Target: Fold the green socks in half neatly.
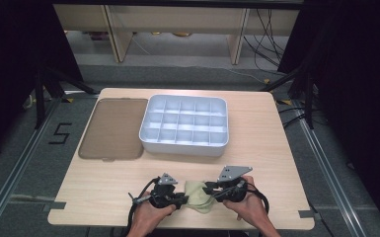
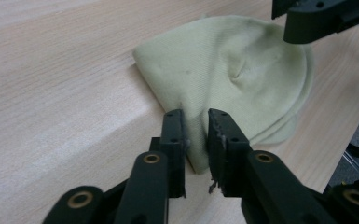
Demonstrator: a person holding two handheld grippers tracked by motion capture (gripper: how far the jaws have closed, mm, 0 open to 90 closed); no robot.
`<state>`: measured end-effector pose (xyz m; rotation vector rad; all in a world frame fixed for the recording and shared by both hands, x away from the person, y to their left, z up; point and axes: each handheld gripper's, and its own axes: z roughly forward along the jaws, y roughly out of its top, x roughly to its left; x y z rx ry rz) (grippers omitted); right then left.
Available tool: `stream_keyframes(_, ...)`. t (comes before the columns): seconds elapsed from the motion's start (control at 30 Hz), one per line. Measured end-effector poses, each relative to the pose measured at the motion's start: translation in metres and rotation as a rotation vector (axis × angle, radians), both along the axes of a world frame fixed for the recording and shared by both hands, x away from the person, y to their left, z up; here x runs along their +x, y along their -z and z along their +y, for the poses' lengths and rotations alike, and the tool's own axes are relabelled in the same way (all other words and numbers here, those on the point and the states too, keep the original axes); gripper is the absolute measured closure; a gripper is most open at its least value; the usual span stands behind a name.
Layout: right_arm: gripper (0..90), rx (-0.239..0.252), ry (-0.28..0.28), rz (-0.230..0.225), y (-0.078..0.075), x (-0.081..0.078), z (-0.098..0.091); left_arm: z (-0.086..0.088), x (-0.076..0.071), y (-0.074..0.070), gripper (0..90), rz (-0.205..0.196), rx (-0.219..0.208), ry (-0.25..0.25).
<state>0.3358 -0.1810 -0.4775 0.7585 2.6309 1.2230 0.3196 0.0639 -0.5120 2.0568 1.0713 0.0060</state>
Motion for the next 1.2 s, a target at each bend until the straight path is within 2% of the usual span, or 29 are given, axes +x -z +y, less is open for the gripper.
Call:
stream_keyframes(0.07, 75.6, 0.004, 0.003, -0.003, 0.0, -0.002, 0.001, 0.0, 0.001, 0.0, 80.6, -0.015, 0.005, 0.002)
stream_keyframes(0.1, 75.6, 0.0, -0.015, -0.005, 0.0, -0.003, 0.001, 0.0, 0.001, 0.0, 82.6, -0.022, 0.009, 0.003)
stream_keyframes(0.23, 75.6, -0.003, -0.013, 0.002, 0.0, -0.007, 0.002, -0.002, 0.0, -0.002, 84.3, -0.047, 0.038, 0.016)
stream_keyframes(0.27, 75.6, 0.004, -0.026, 0.0, 0.001, -0.007, 0.003, -0.004, 0.0, -0.002, 84.5, -0.055, 0.035, 0.001)
stream_keyframes(0.3, 75.7, -0.003, -0.027, 0.001, 0.001, -0.008, 0.003, -0.003, 0.0, -0.004, 84.5, -0.051, 0.066, 0.016)
stream_keyframes(0.33, 75.8, -0.001, -0.028, 0.001, 0.001, -0.009, 0.004, -0.003, 0.001, -0.003, 84.7, -0.059, 0.051, 0.026)
stream_keyframes(0.47, 79.7, 0.005, -0.048, -0.001, 0.003, -0.013, 0.009, -0.003, 0.002, -0.006, 84.8, -0.072, 0.05, 0.013)
stream_keyframes(0.5, 81.7, 0.003, -0.062, -0.002, 0.004, -0.013, 0.012, -0.001, 0.003, -0.007, 84.9, -0.079, 0.062, 0.02)
stream_keyframes(0.53, 83.8, 0.005, -0.059, -0.001, 0.005, -0.013, 0.014, 0.0, 0.003, -0.009, 85.0, -0.085, 0.062, 0.022)
stream_keyframes(0.57, 86.0, 0.003, -0.081, -0.005, 0.006, -0.013, 0.017, 0.001, 0.003, -0.009, 85.0, -0.089, 0.061, 0.019)
stream_keyframes(0.7, 89.8, 0.005, -0.089, 0.017, 0.012, -0.013, 0.026, 0.006, 0.004, -0.015, 85.0, -0.107, 0.083, 0.012)
stream_keyframes(0.73, 90.0, 0.007, -0.106, 0.023, 0.015, -0.012, 0.029, 0.006, 0.005, -0.015, 85.0, -0.11, 0.076, 0.017)
stream_keyframes(0.83, 90.0, -0.021, -0.125, 0.045, 0.023, -0.012, 0.037, 0.007, 0.004, -0.017, 85.0, -0.113, 0.083, 0.025)
stream_keyframes(0.9, 90.0, -0.05, -0.143, 0.032, 0.029, -0.011, 0.042, 0.007, 0.004, -0.017, 85.0, -0.126, 0.093, 0.025)
stream_keyframes(0.93, 90.0, -0.048, -0.146, 0.042, 0.031, -0.011, 0.043, 0.007, 0.003, -0.018, 85.0, -0.131, 0.096, 0.038)
stream_keyframes(1.03, 90.0, -0.041, -0.147, 0.039, 0.03, -0.009, 0.042, 0.006, 0.002, -0.02, 85.0, -0.139, 0.104, 0.045)
stream_keyframes(1.1, 90.0, -0.024, -0.111, 0.038, 0.026, -0.007, 0.037, 0.006, 0.002, -0.02, 84.9, -0.151, 0.112, 0.051)
stream_keyframes(1.2, 90.0, 0.012, -0.051, -0.001, 0.015, 0.002, 0.028, 0.005, 0.0, -0.022, 84.9, -0.157, 0.124, 0.06)
